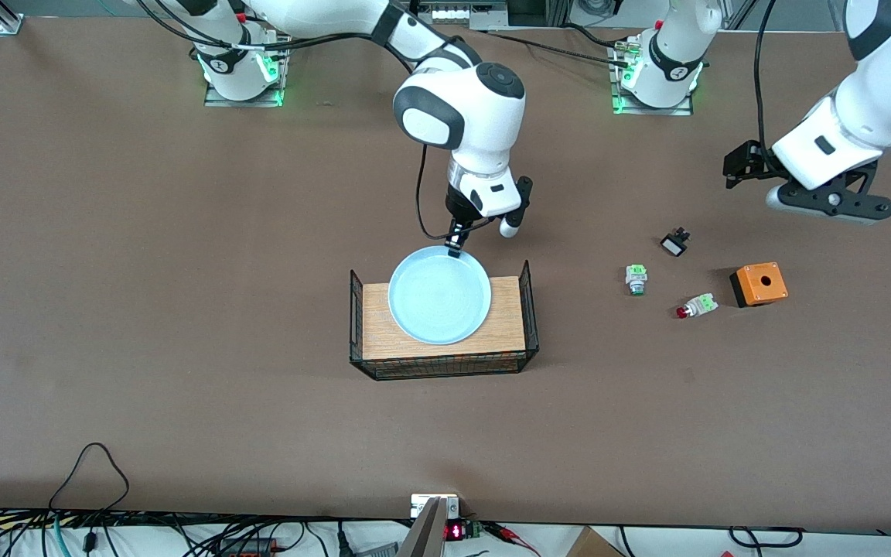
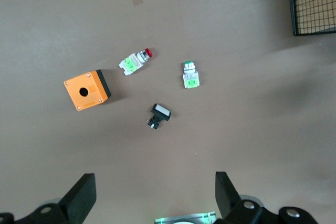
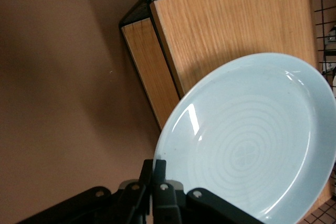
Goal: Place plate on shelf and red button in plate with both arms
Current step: 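Release the plate and withdraw the right gripper while the left gripper reaches the red button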
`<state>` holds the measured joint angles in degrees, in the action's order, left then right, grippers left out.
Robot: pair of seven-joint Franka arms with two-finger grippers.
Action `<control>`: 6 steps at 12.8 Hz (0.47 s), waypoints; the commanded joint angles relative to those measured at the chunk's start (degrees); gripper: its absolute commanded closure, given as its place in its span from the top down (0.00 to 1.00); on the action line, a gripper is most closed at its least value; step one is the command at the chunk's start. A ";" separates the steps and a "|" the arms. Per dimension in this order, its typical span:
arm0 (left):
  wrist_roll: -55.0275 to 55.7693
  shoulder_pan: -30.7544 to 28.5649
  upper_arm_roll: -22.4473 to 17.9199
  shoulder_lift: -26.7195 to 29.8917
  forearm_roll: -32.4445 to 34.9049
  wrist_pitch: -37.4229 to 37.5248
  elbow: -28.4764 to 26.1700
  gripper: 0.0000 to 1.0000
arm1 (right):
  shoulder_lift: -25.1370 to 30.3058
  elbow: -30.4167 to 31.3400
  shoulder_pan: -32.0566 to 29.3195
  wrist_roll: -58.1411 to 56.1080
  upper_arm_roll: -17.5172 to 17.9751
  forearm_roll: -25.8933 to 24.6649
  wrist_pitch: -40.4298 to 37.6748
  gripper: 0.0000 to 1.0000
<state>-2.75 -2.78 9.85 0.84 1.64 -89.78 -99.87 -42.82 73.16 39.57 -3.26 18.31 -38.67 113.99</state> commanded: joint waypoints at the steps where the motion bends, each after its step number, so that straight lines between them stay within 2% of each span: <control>1: -0.76 -0.65 -0.36 -3.37 0.20 1.10 1.43 1.00 | -1.48 -1.80 0.68 0.36 -0.38 -1.49 0.01 0.13; 2: -0.76 -1.26 -0.36 -4.69 0.38 0.14 1.43 1.00 | -1.39 -1.97 0.68 0.27 -0.38 -1.41 0.01 0.47; 3: -0.93 -1.53 -0.36 -6.53 0.47 -1.35 1.34 1.00 | -1.21 -2.15 0.59 0.01 -0.38 -1.40 -0.08 0.93; 4: -2.50 -1.62 -0.36 -8.46 0.47 -2.93 1.34 1.00 | -0.86 -2.32 0.42 -0.25 -0.38 -1.32 -0.17 1.00; 6: -9.95 -3.37 -0.36 -12.51 0.47 -9.41 1.17 1.00 | 0.28 -2.32 -0.28 -0.34 -0.30 -0.53 -0.87 1.00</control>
<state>-6.61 -4.53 9.28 -7.58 1.65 -95.43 -100.02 -42.97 72.13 39.57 -3.27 17.96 -39.16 114.04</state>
